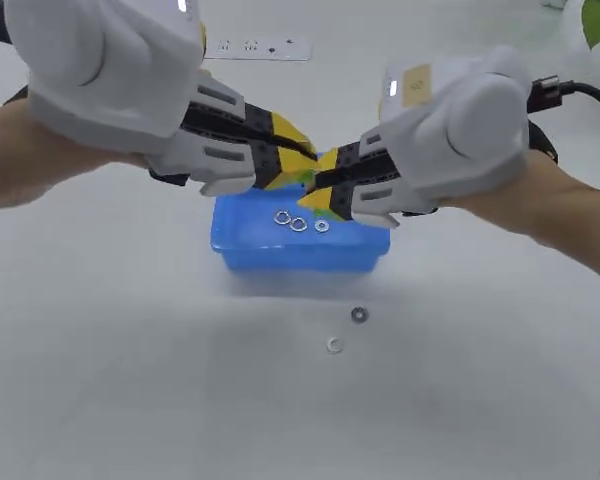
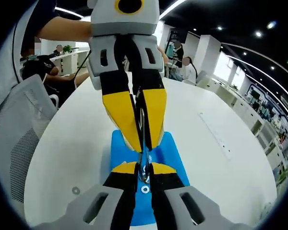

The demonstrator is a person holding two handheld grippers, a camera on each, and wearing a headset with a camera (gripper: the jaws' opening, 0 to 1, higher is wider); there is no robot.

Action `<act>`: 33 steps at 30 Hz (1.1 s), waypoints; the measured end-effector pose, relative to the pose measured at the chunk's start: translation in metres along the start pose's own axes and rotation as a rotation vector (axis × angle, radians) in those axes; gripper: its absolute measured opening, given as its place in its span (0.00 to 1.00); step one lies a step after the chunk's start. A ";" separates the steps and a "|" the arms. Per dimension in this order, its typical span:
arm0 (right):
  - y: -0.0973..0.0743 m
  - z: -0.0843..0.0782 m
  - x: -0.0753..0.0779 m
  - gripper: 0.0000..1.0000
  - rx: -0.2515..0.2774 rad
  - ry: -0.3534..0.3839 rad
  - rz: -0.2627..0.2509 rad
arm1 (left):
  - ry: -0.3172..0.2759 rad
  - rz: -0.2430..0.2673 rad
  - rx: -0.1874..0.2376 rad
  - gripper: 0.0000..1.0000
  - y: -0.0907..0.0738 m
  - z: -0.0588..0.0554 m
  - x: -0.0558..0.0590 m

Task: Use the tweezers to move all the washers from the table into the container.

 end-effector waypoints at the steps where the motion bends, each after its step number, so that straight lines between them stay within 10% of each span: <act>1: 0.003 -0.003 0.000 0.10 -0.006 0.000 0.003 | -0.003 0.002 -0.003 0.06 0.002 -0.004 -0.001; 19: 0.014 -0.022 -0.006 0.10 -0.035 0.022 0.042 | -0.047 -0.033 -0.033 0.06 0.016 -0.020 0.003; 33: 0.012 -0.021 -0.005 0.12 -0.029 0.021 0.046 | -0.031 -0.027 -0.034 0.06 0.015 -0.012 0.009</act>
Point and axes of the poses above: the centre of the closed fingertips' face, and the gripper's own axes: y roughly forward along the fingers, x roughly to its right, z roughly out of its top, the point moved 9 cm from there along -y, roughly backward along the fingers, and after that the axes turned 2 degrees about -y, right-handed, at the moved point
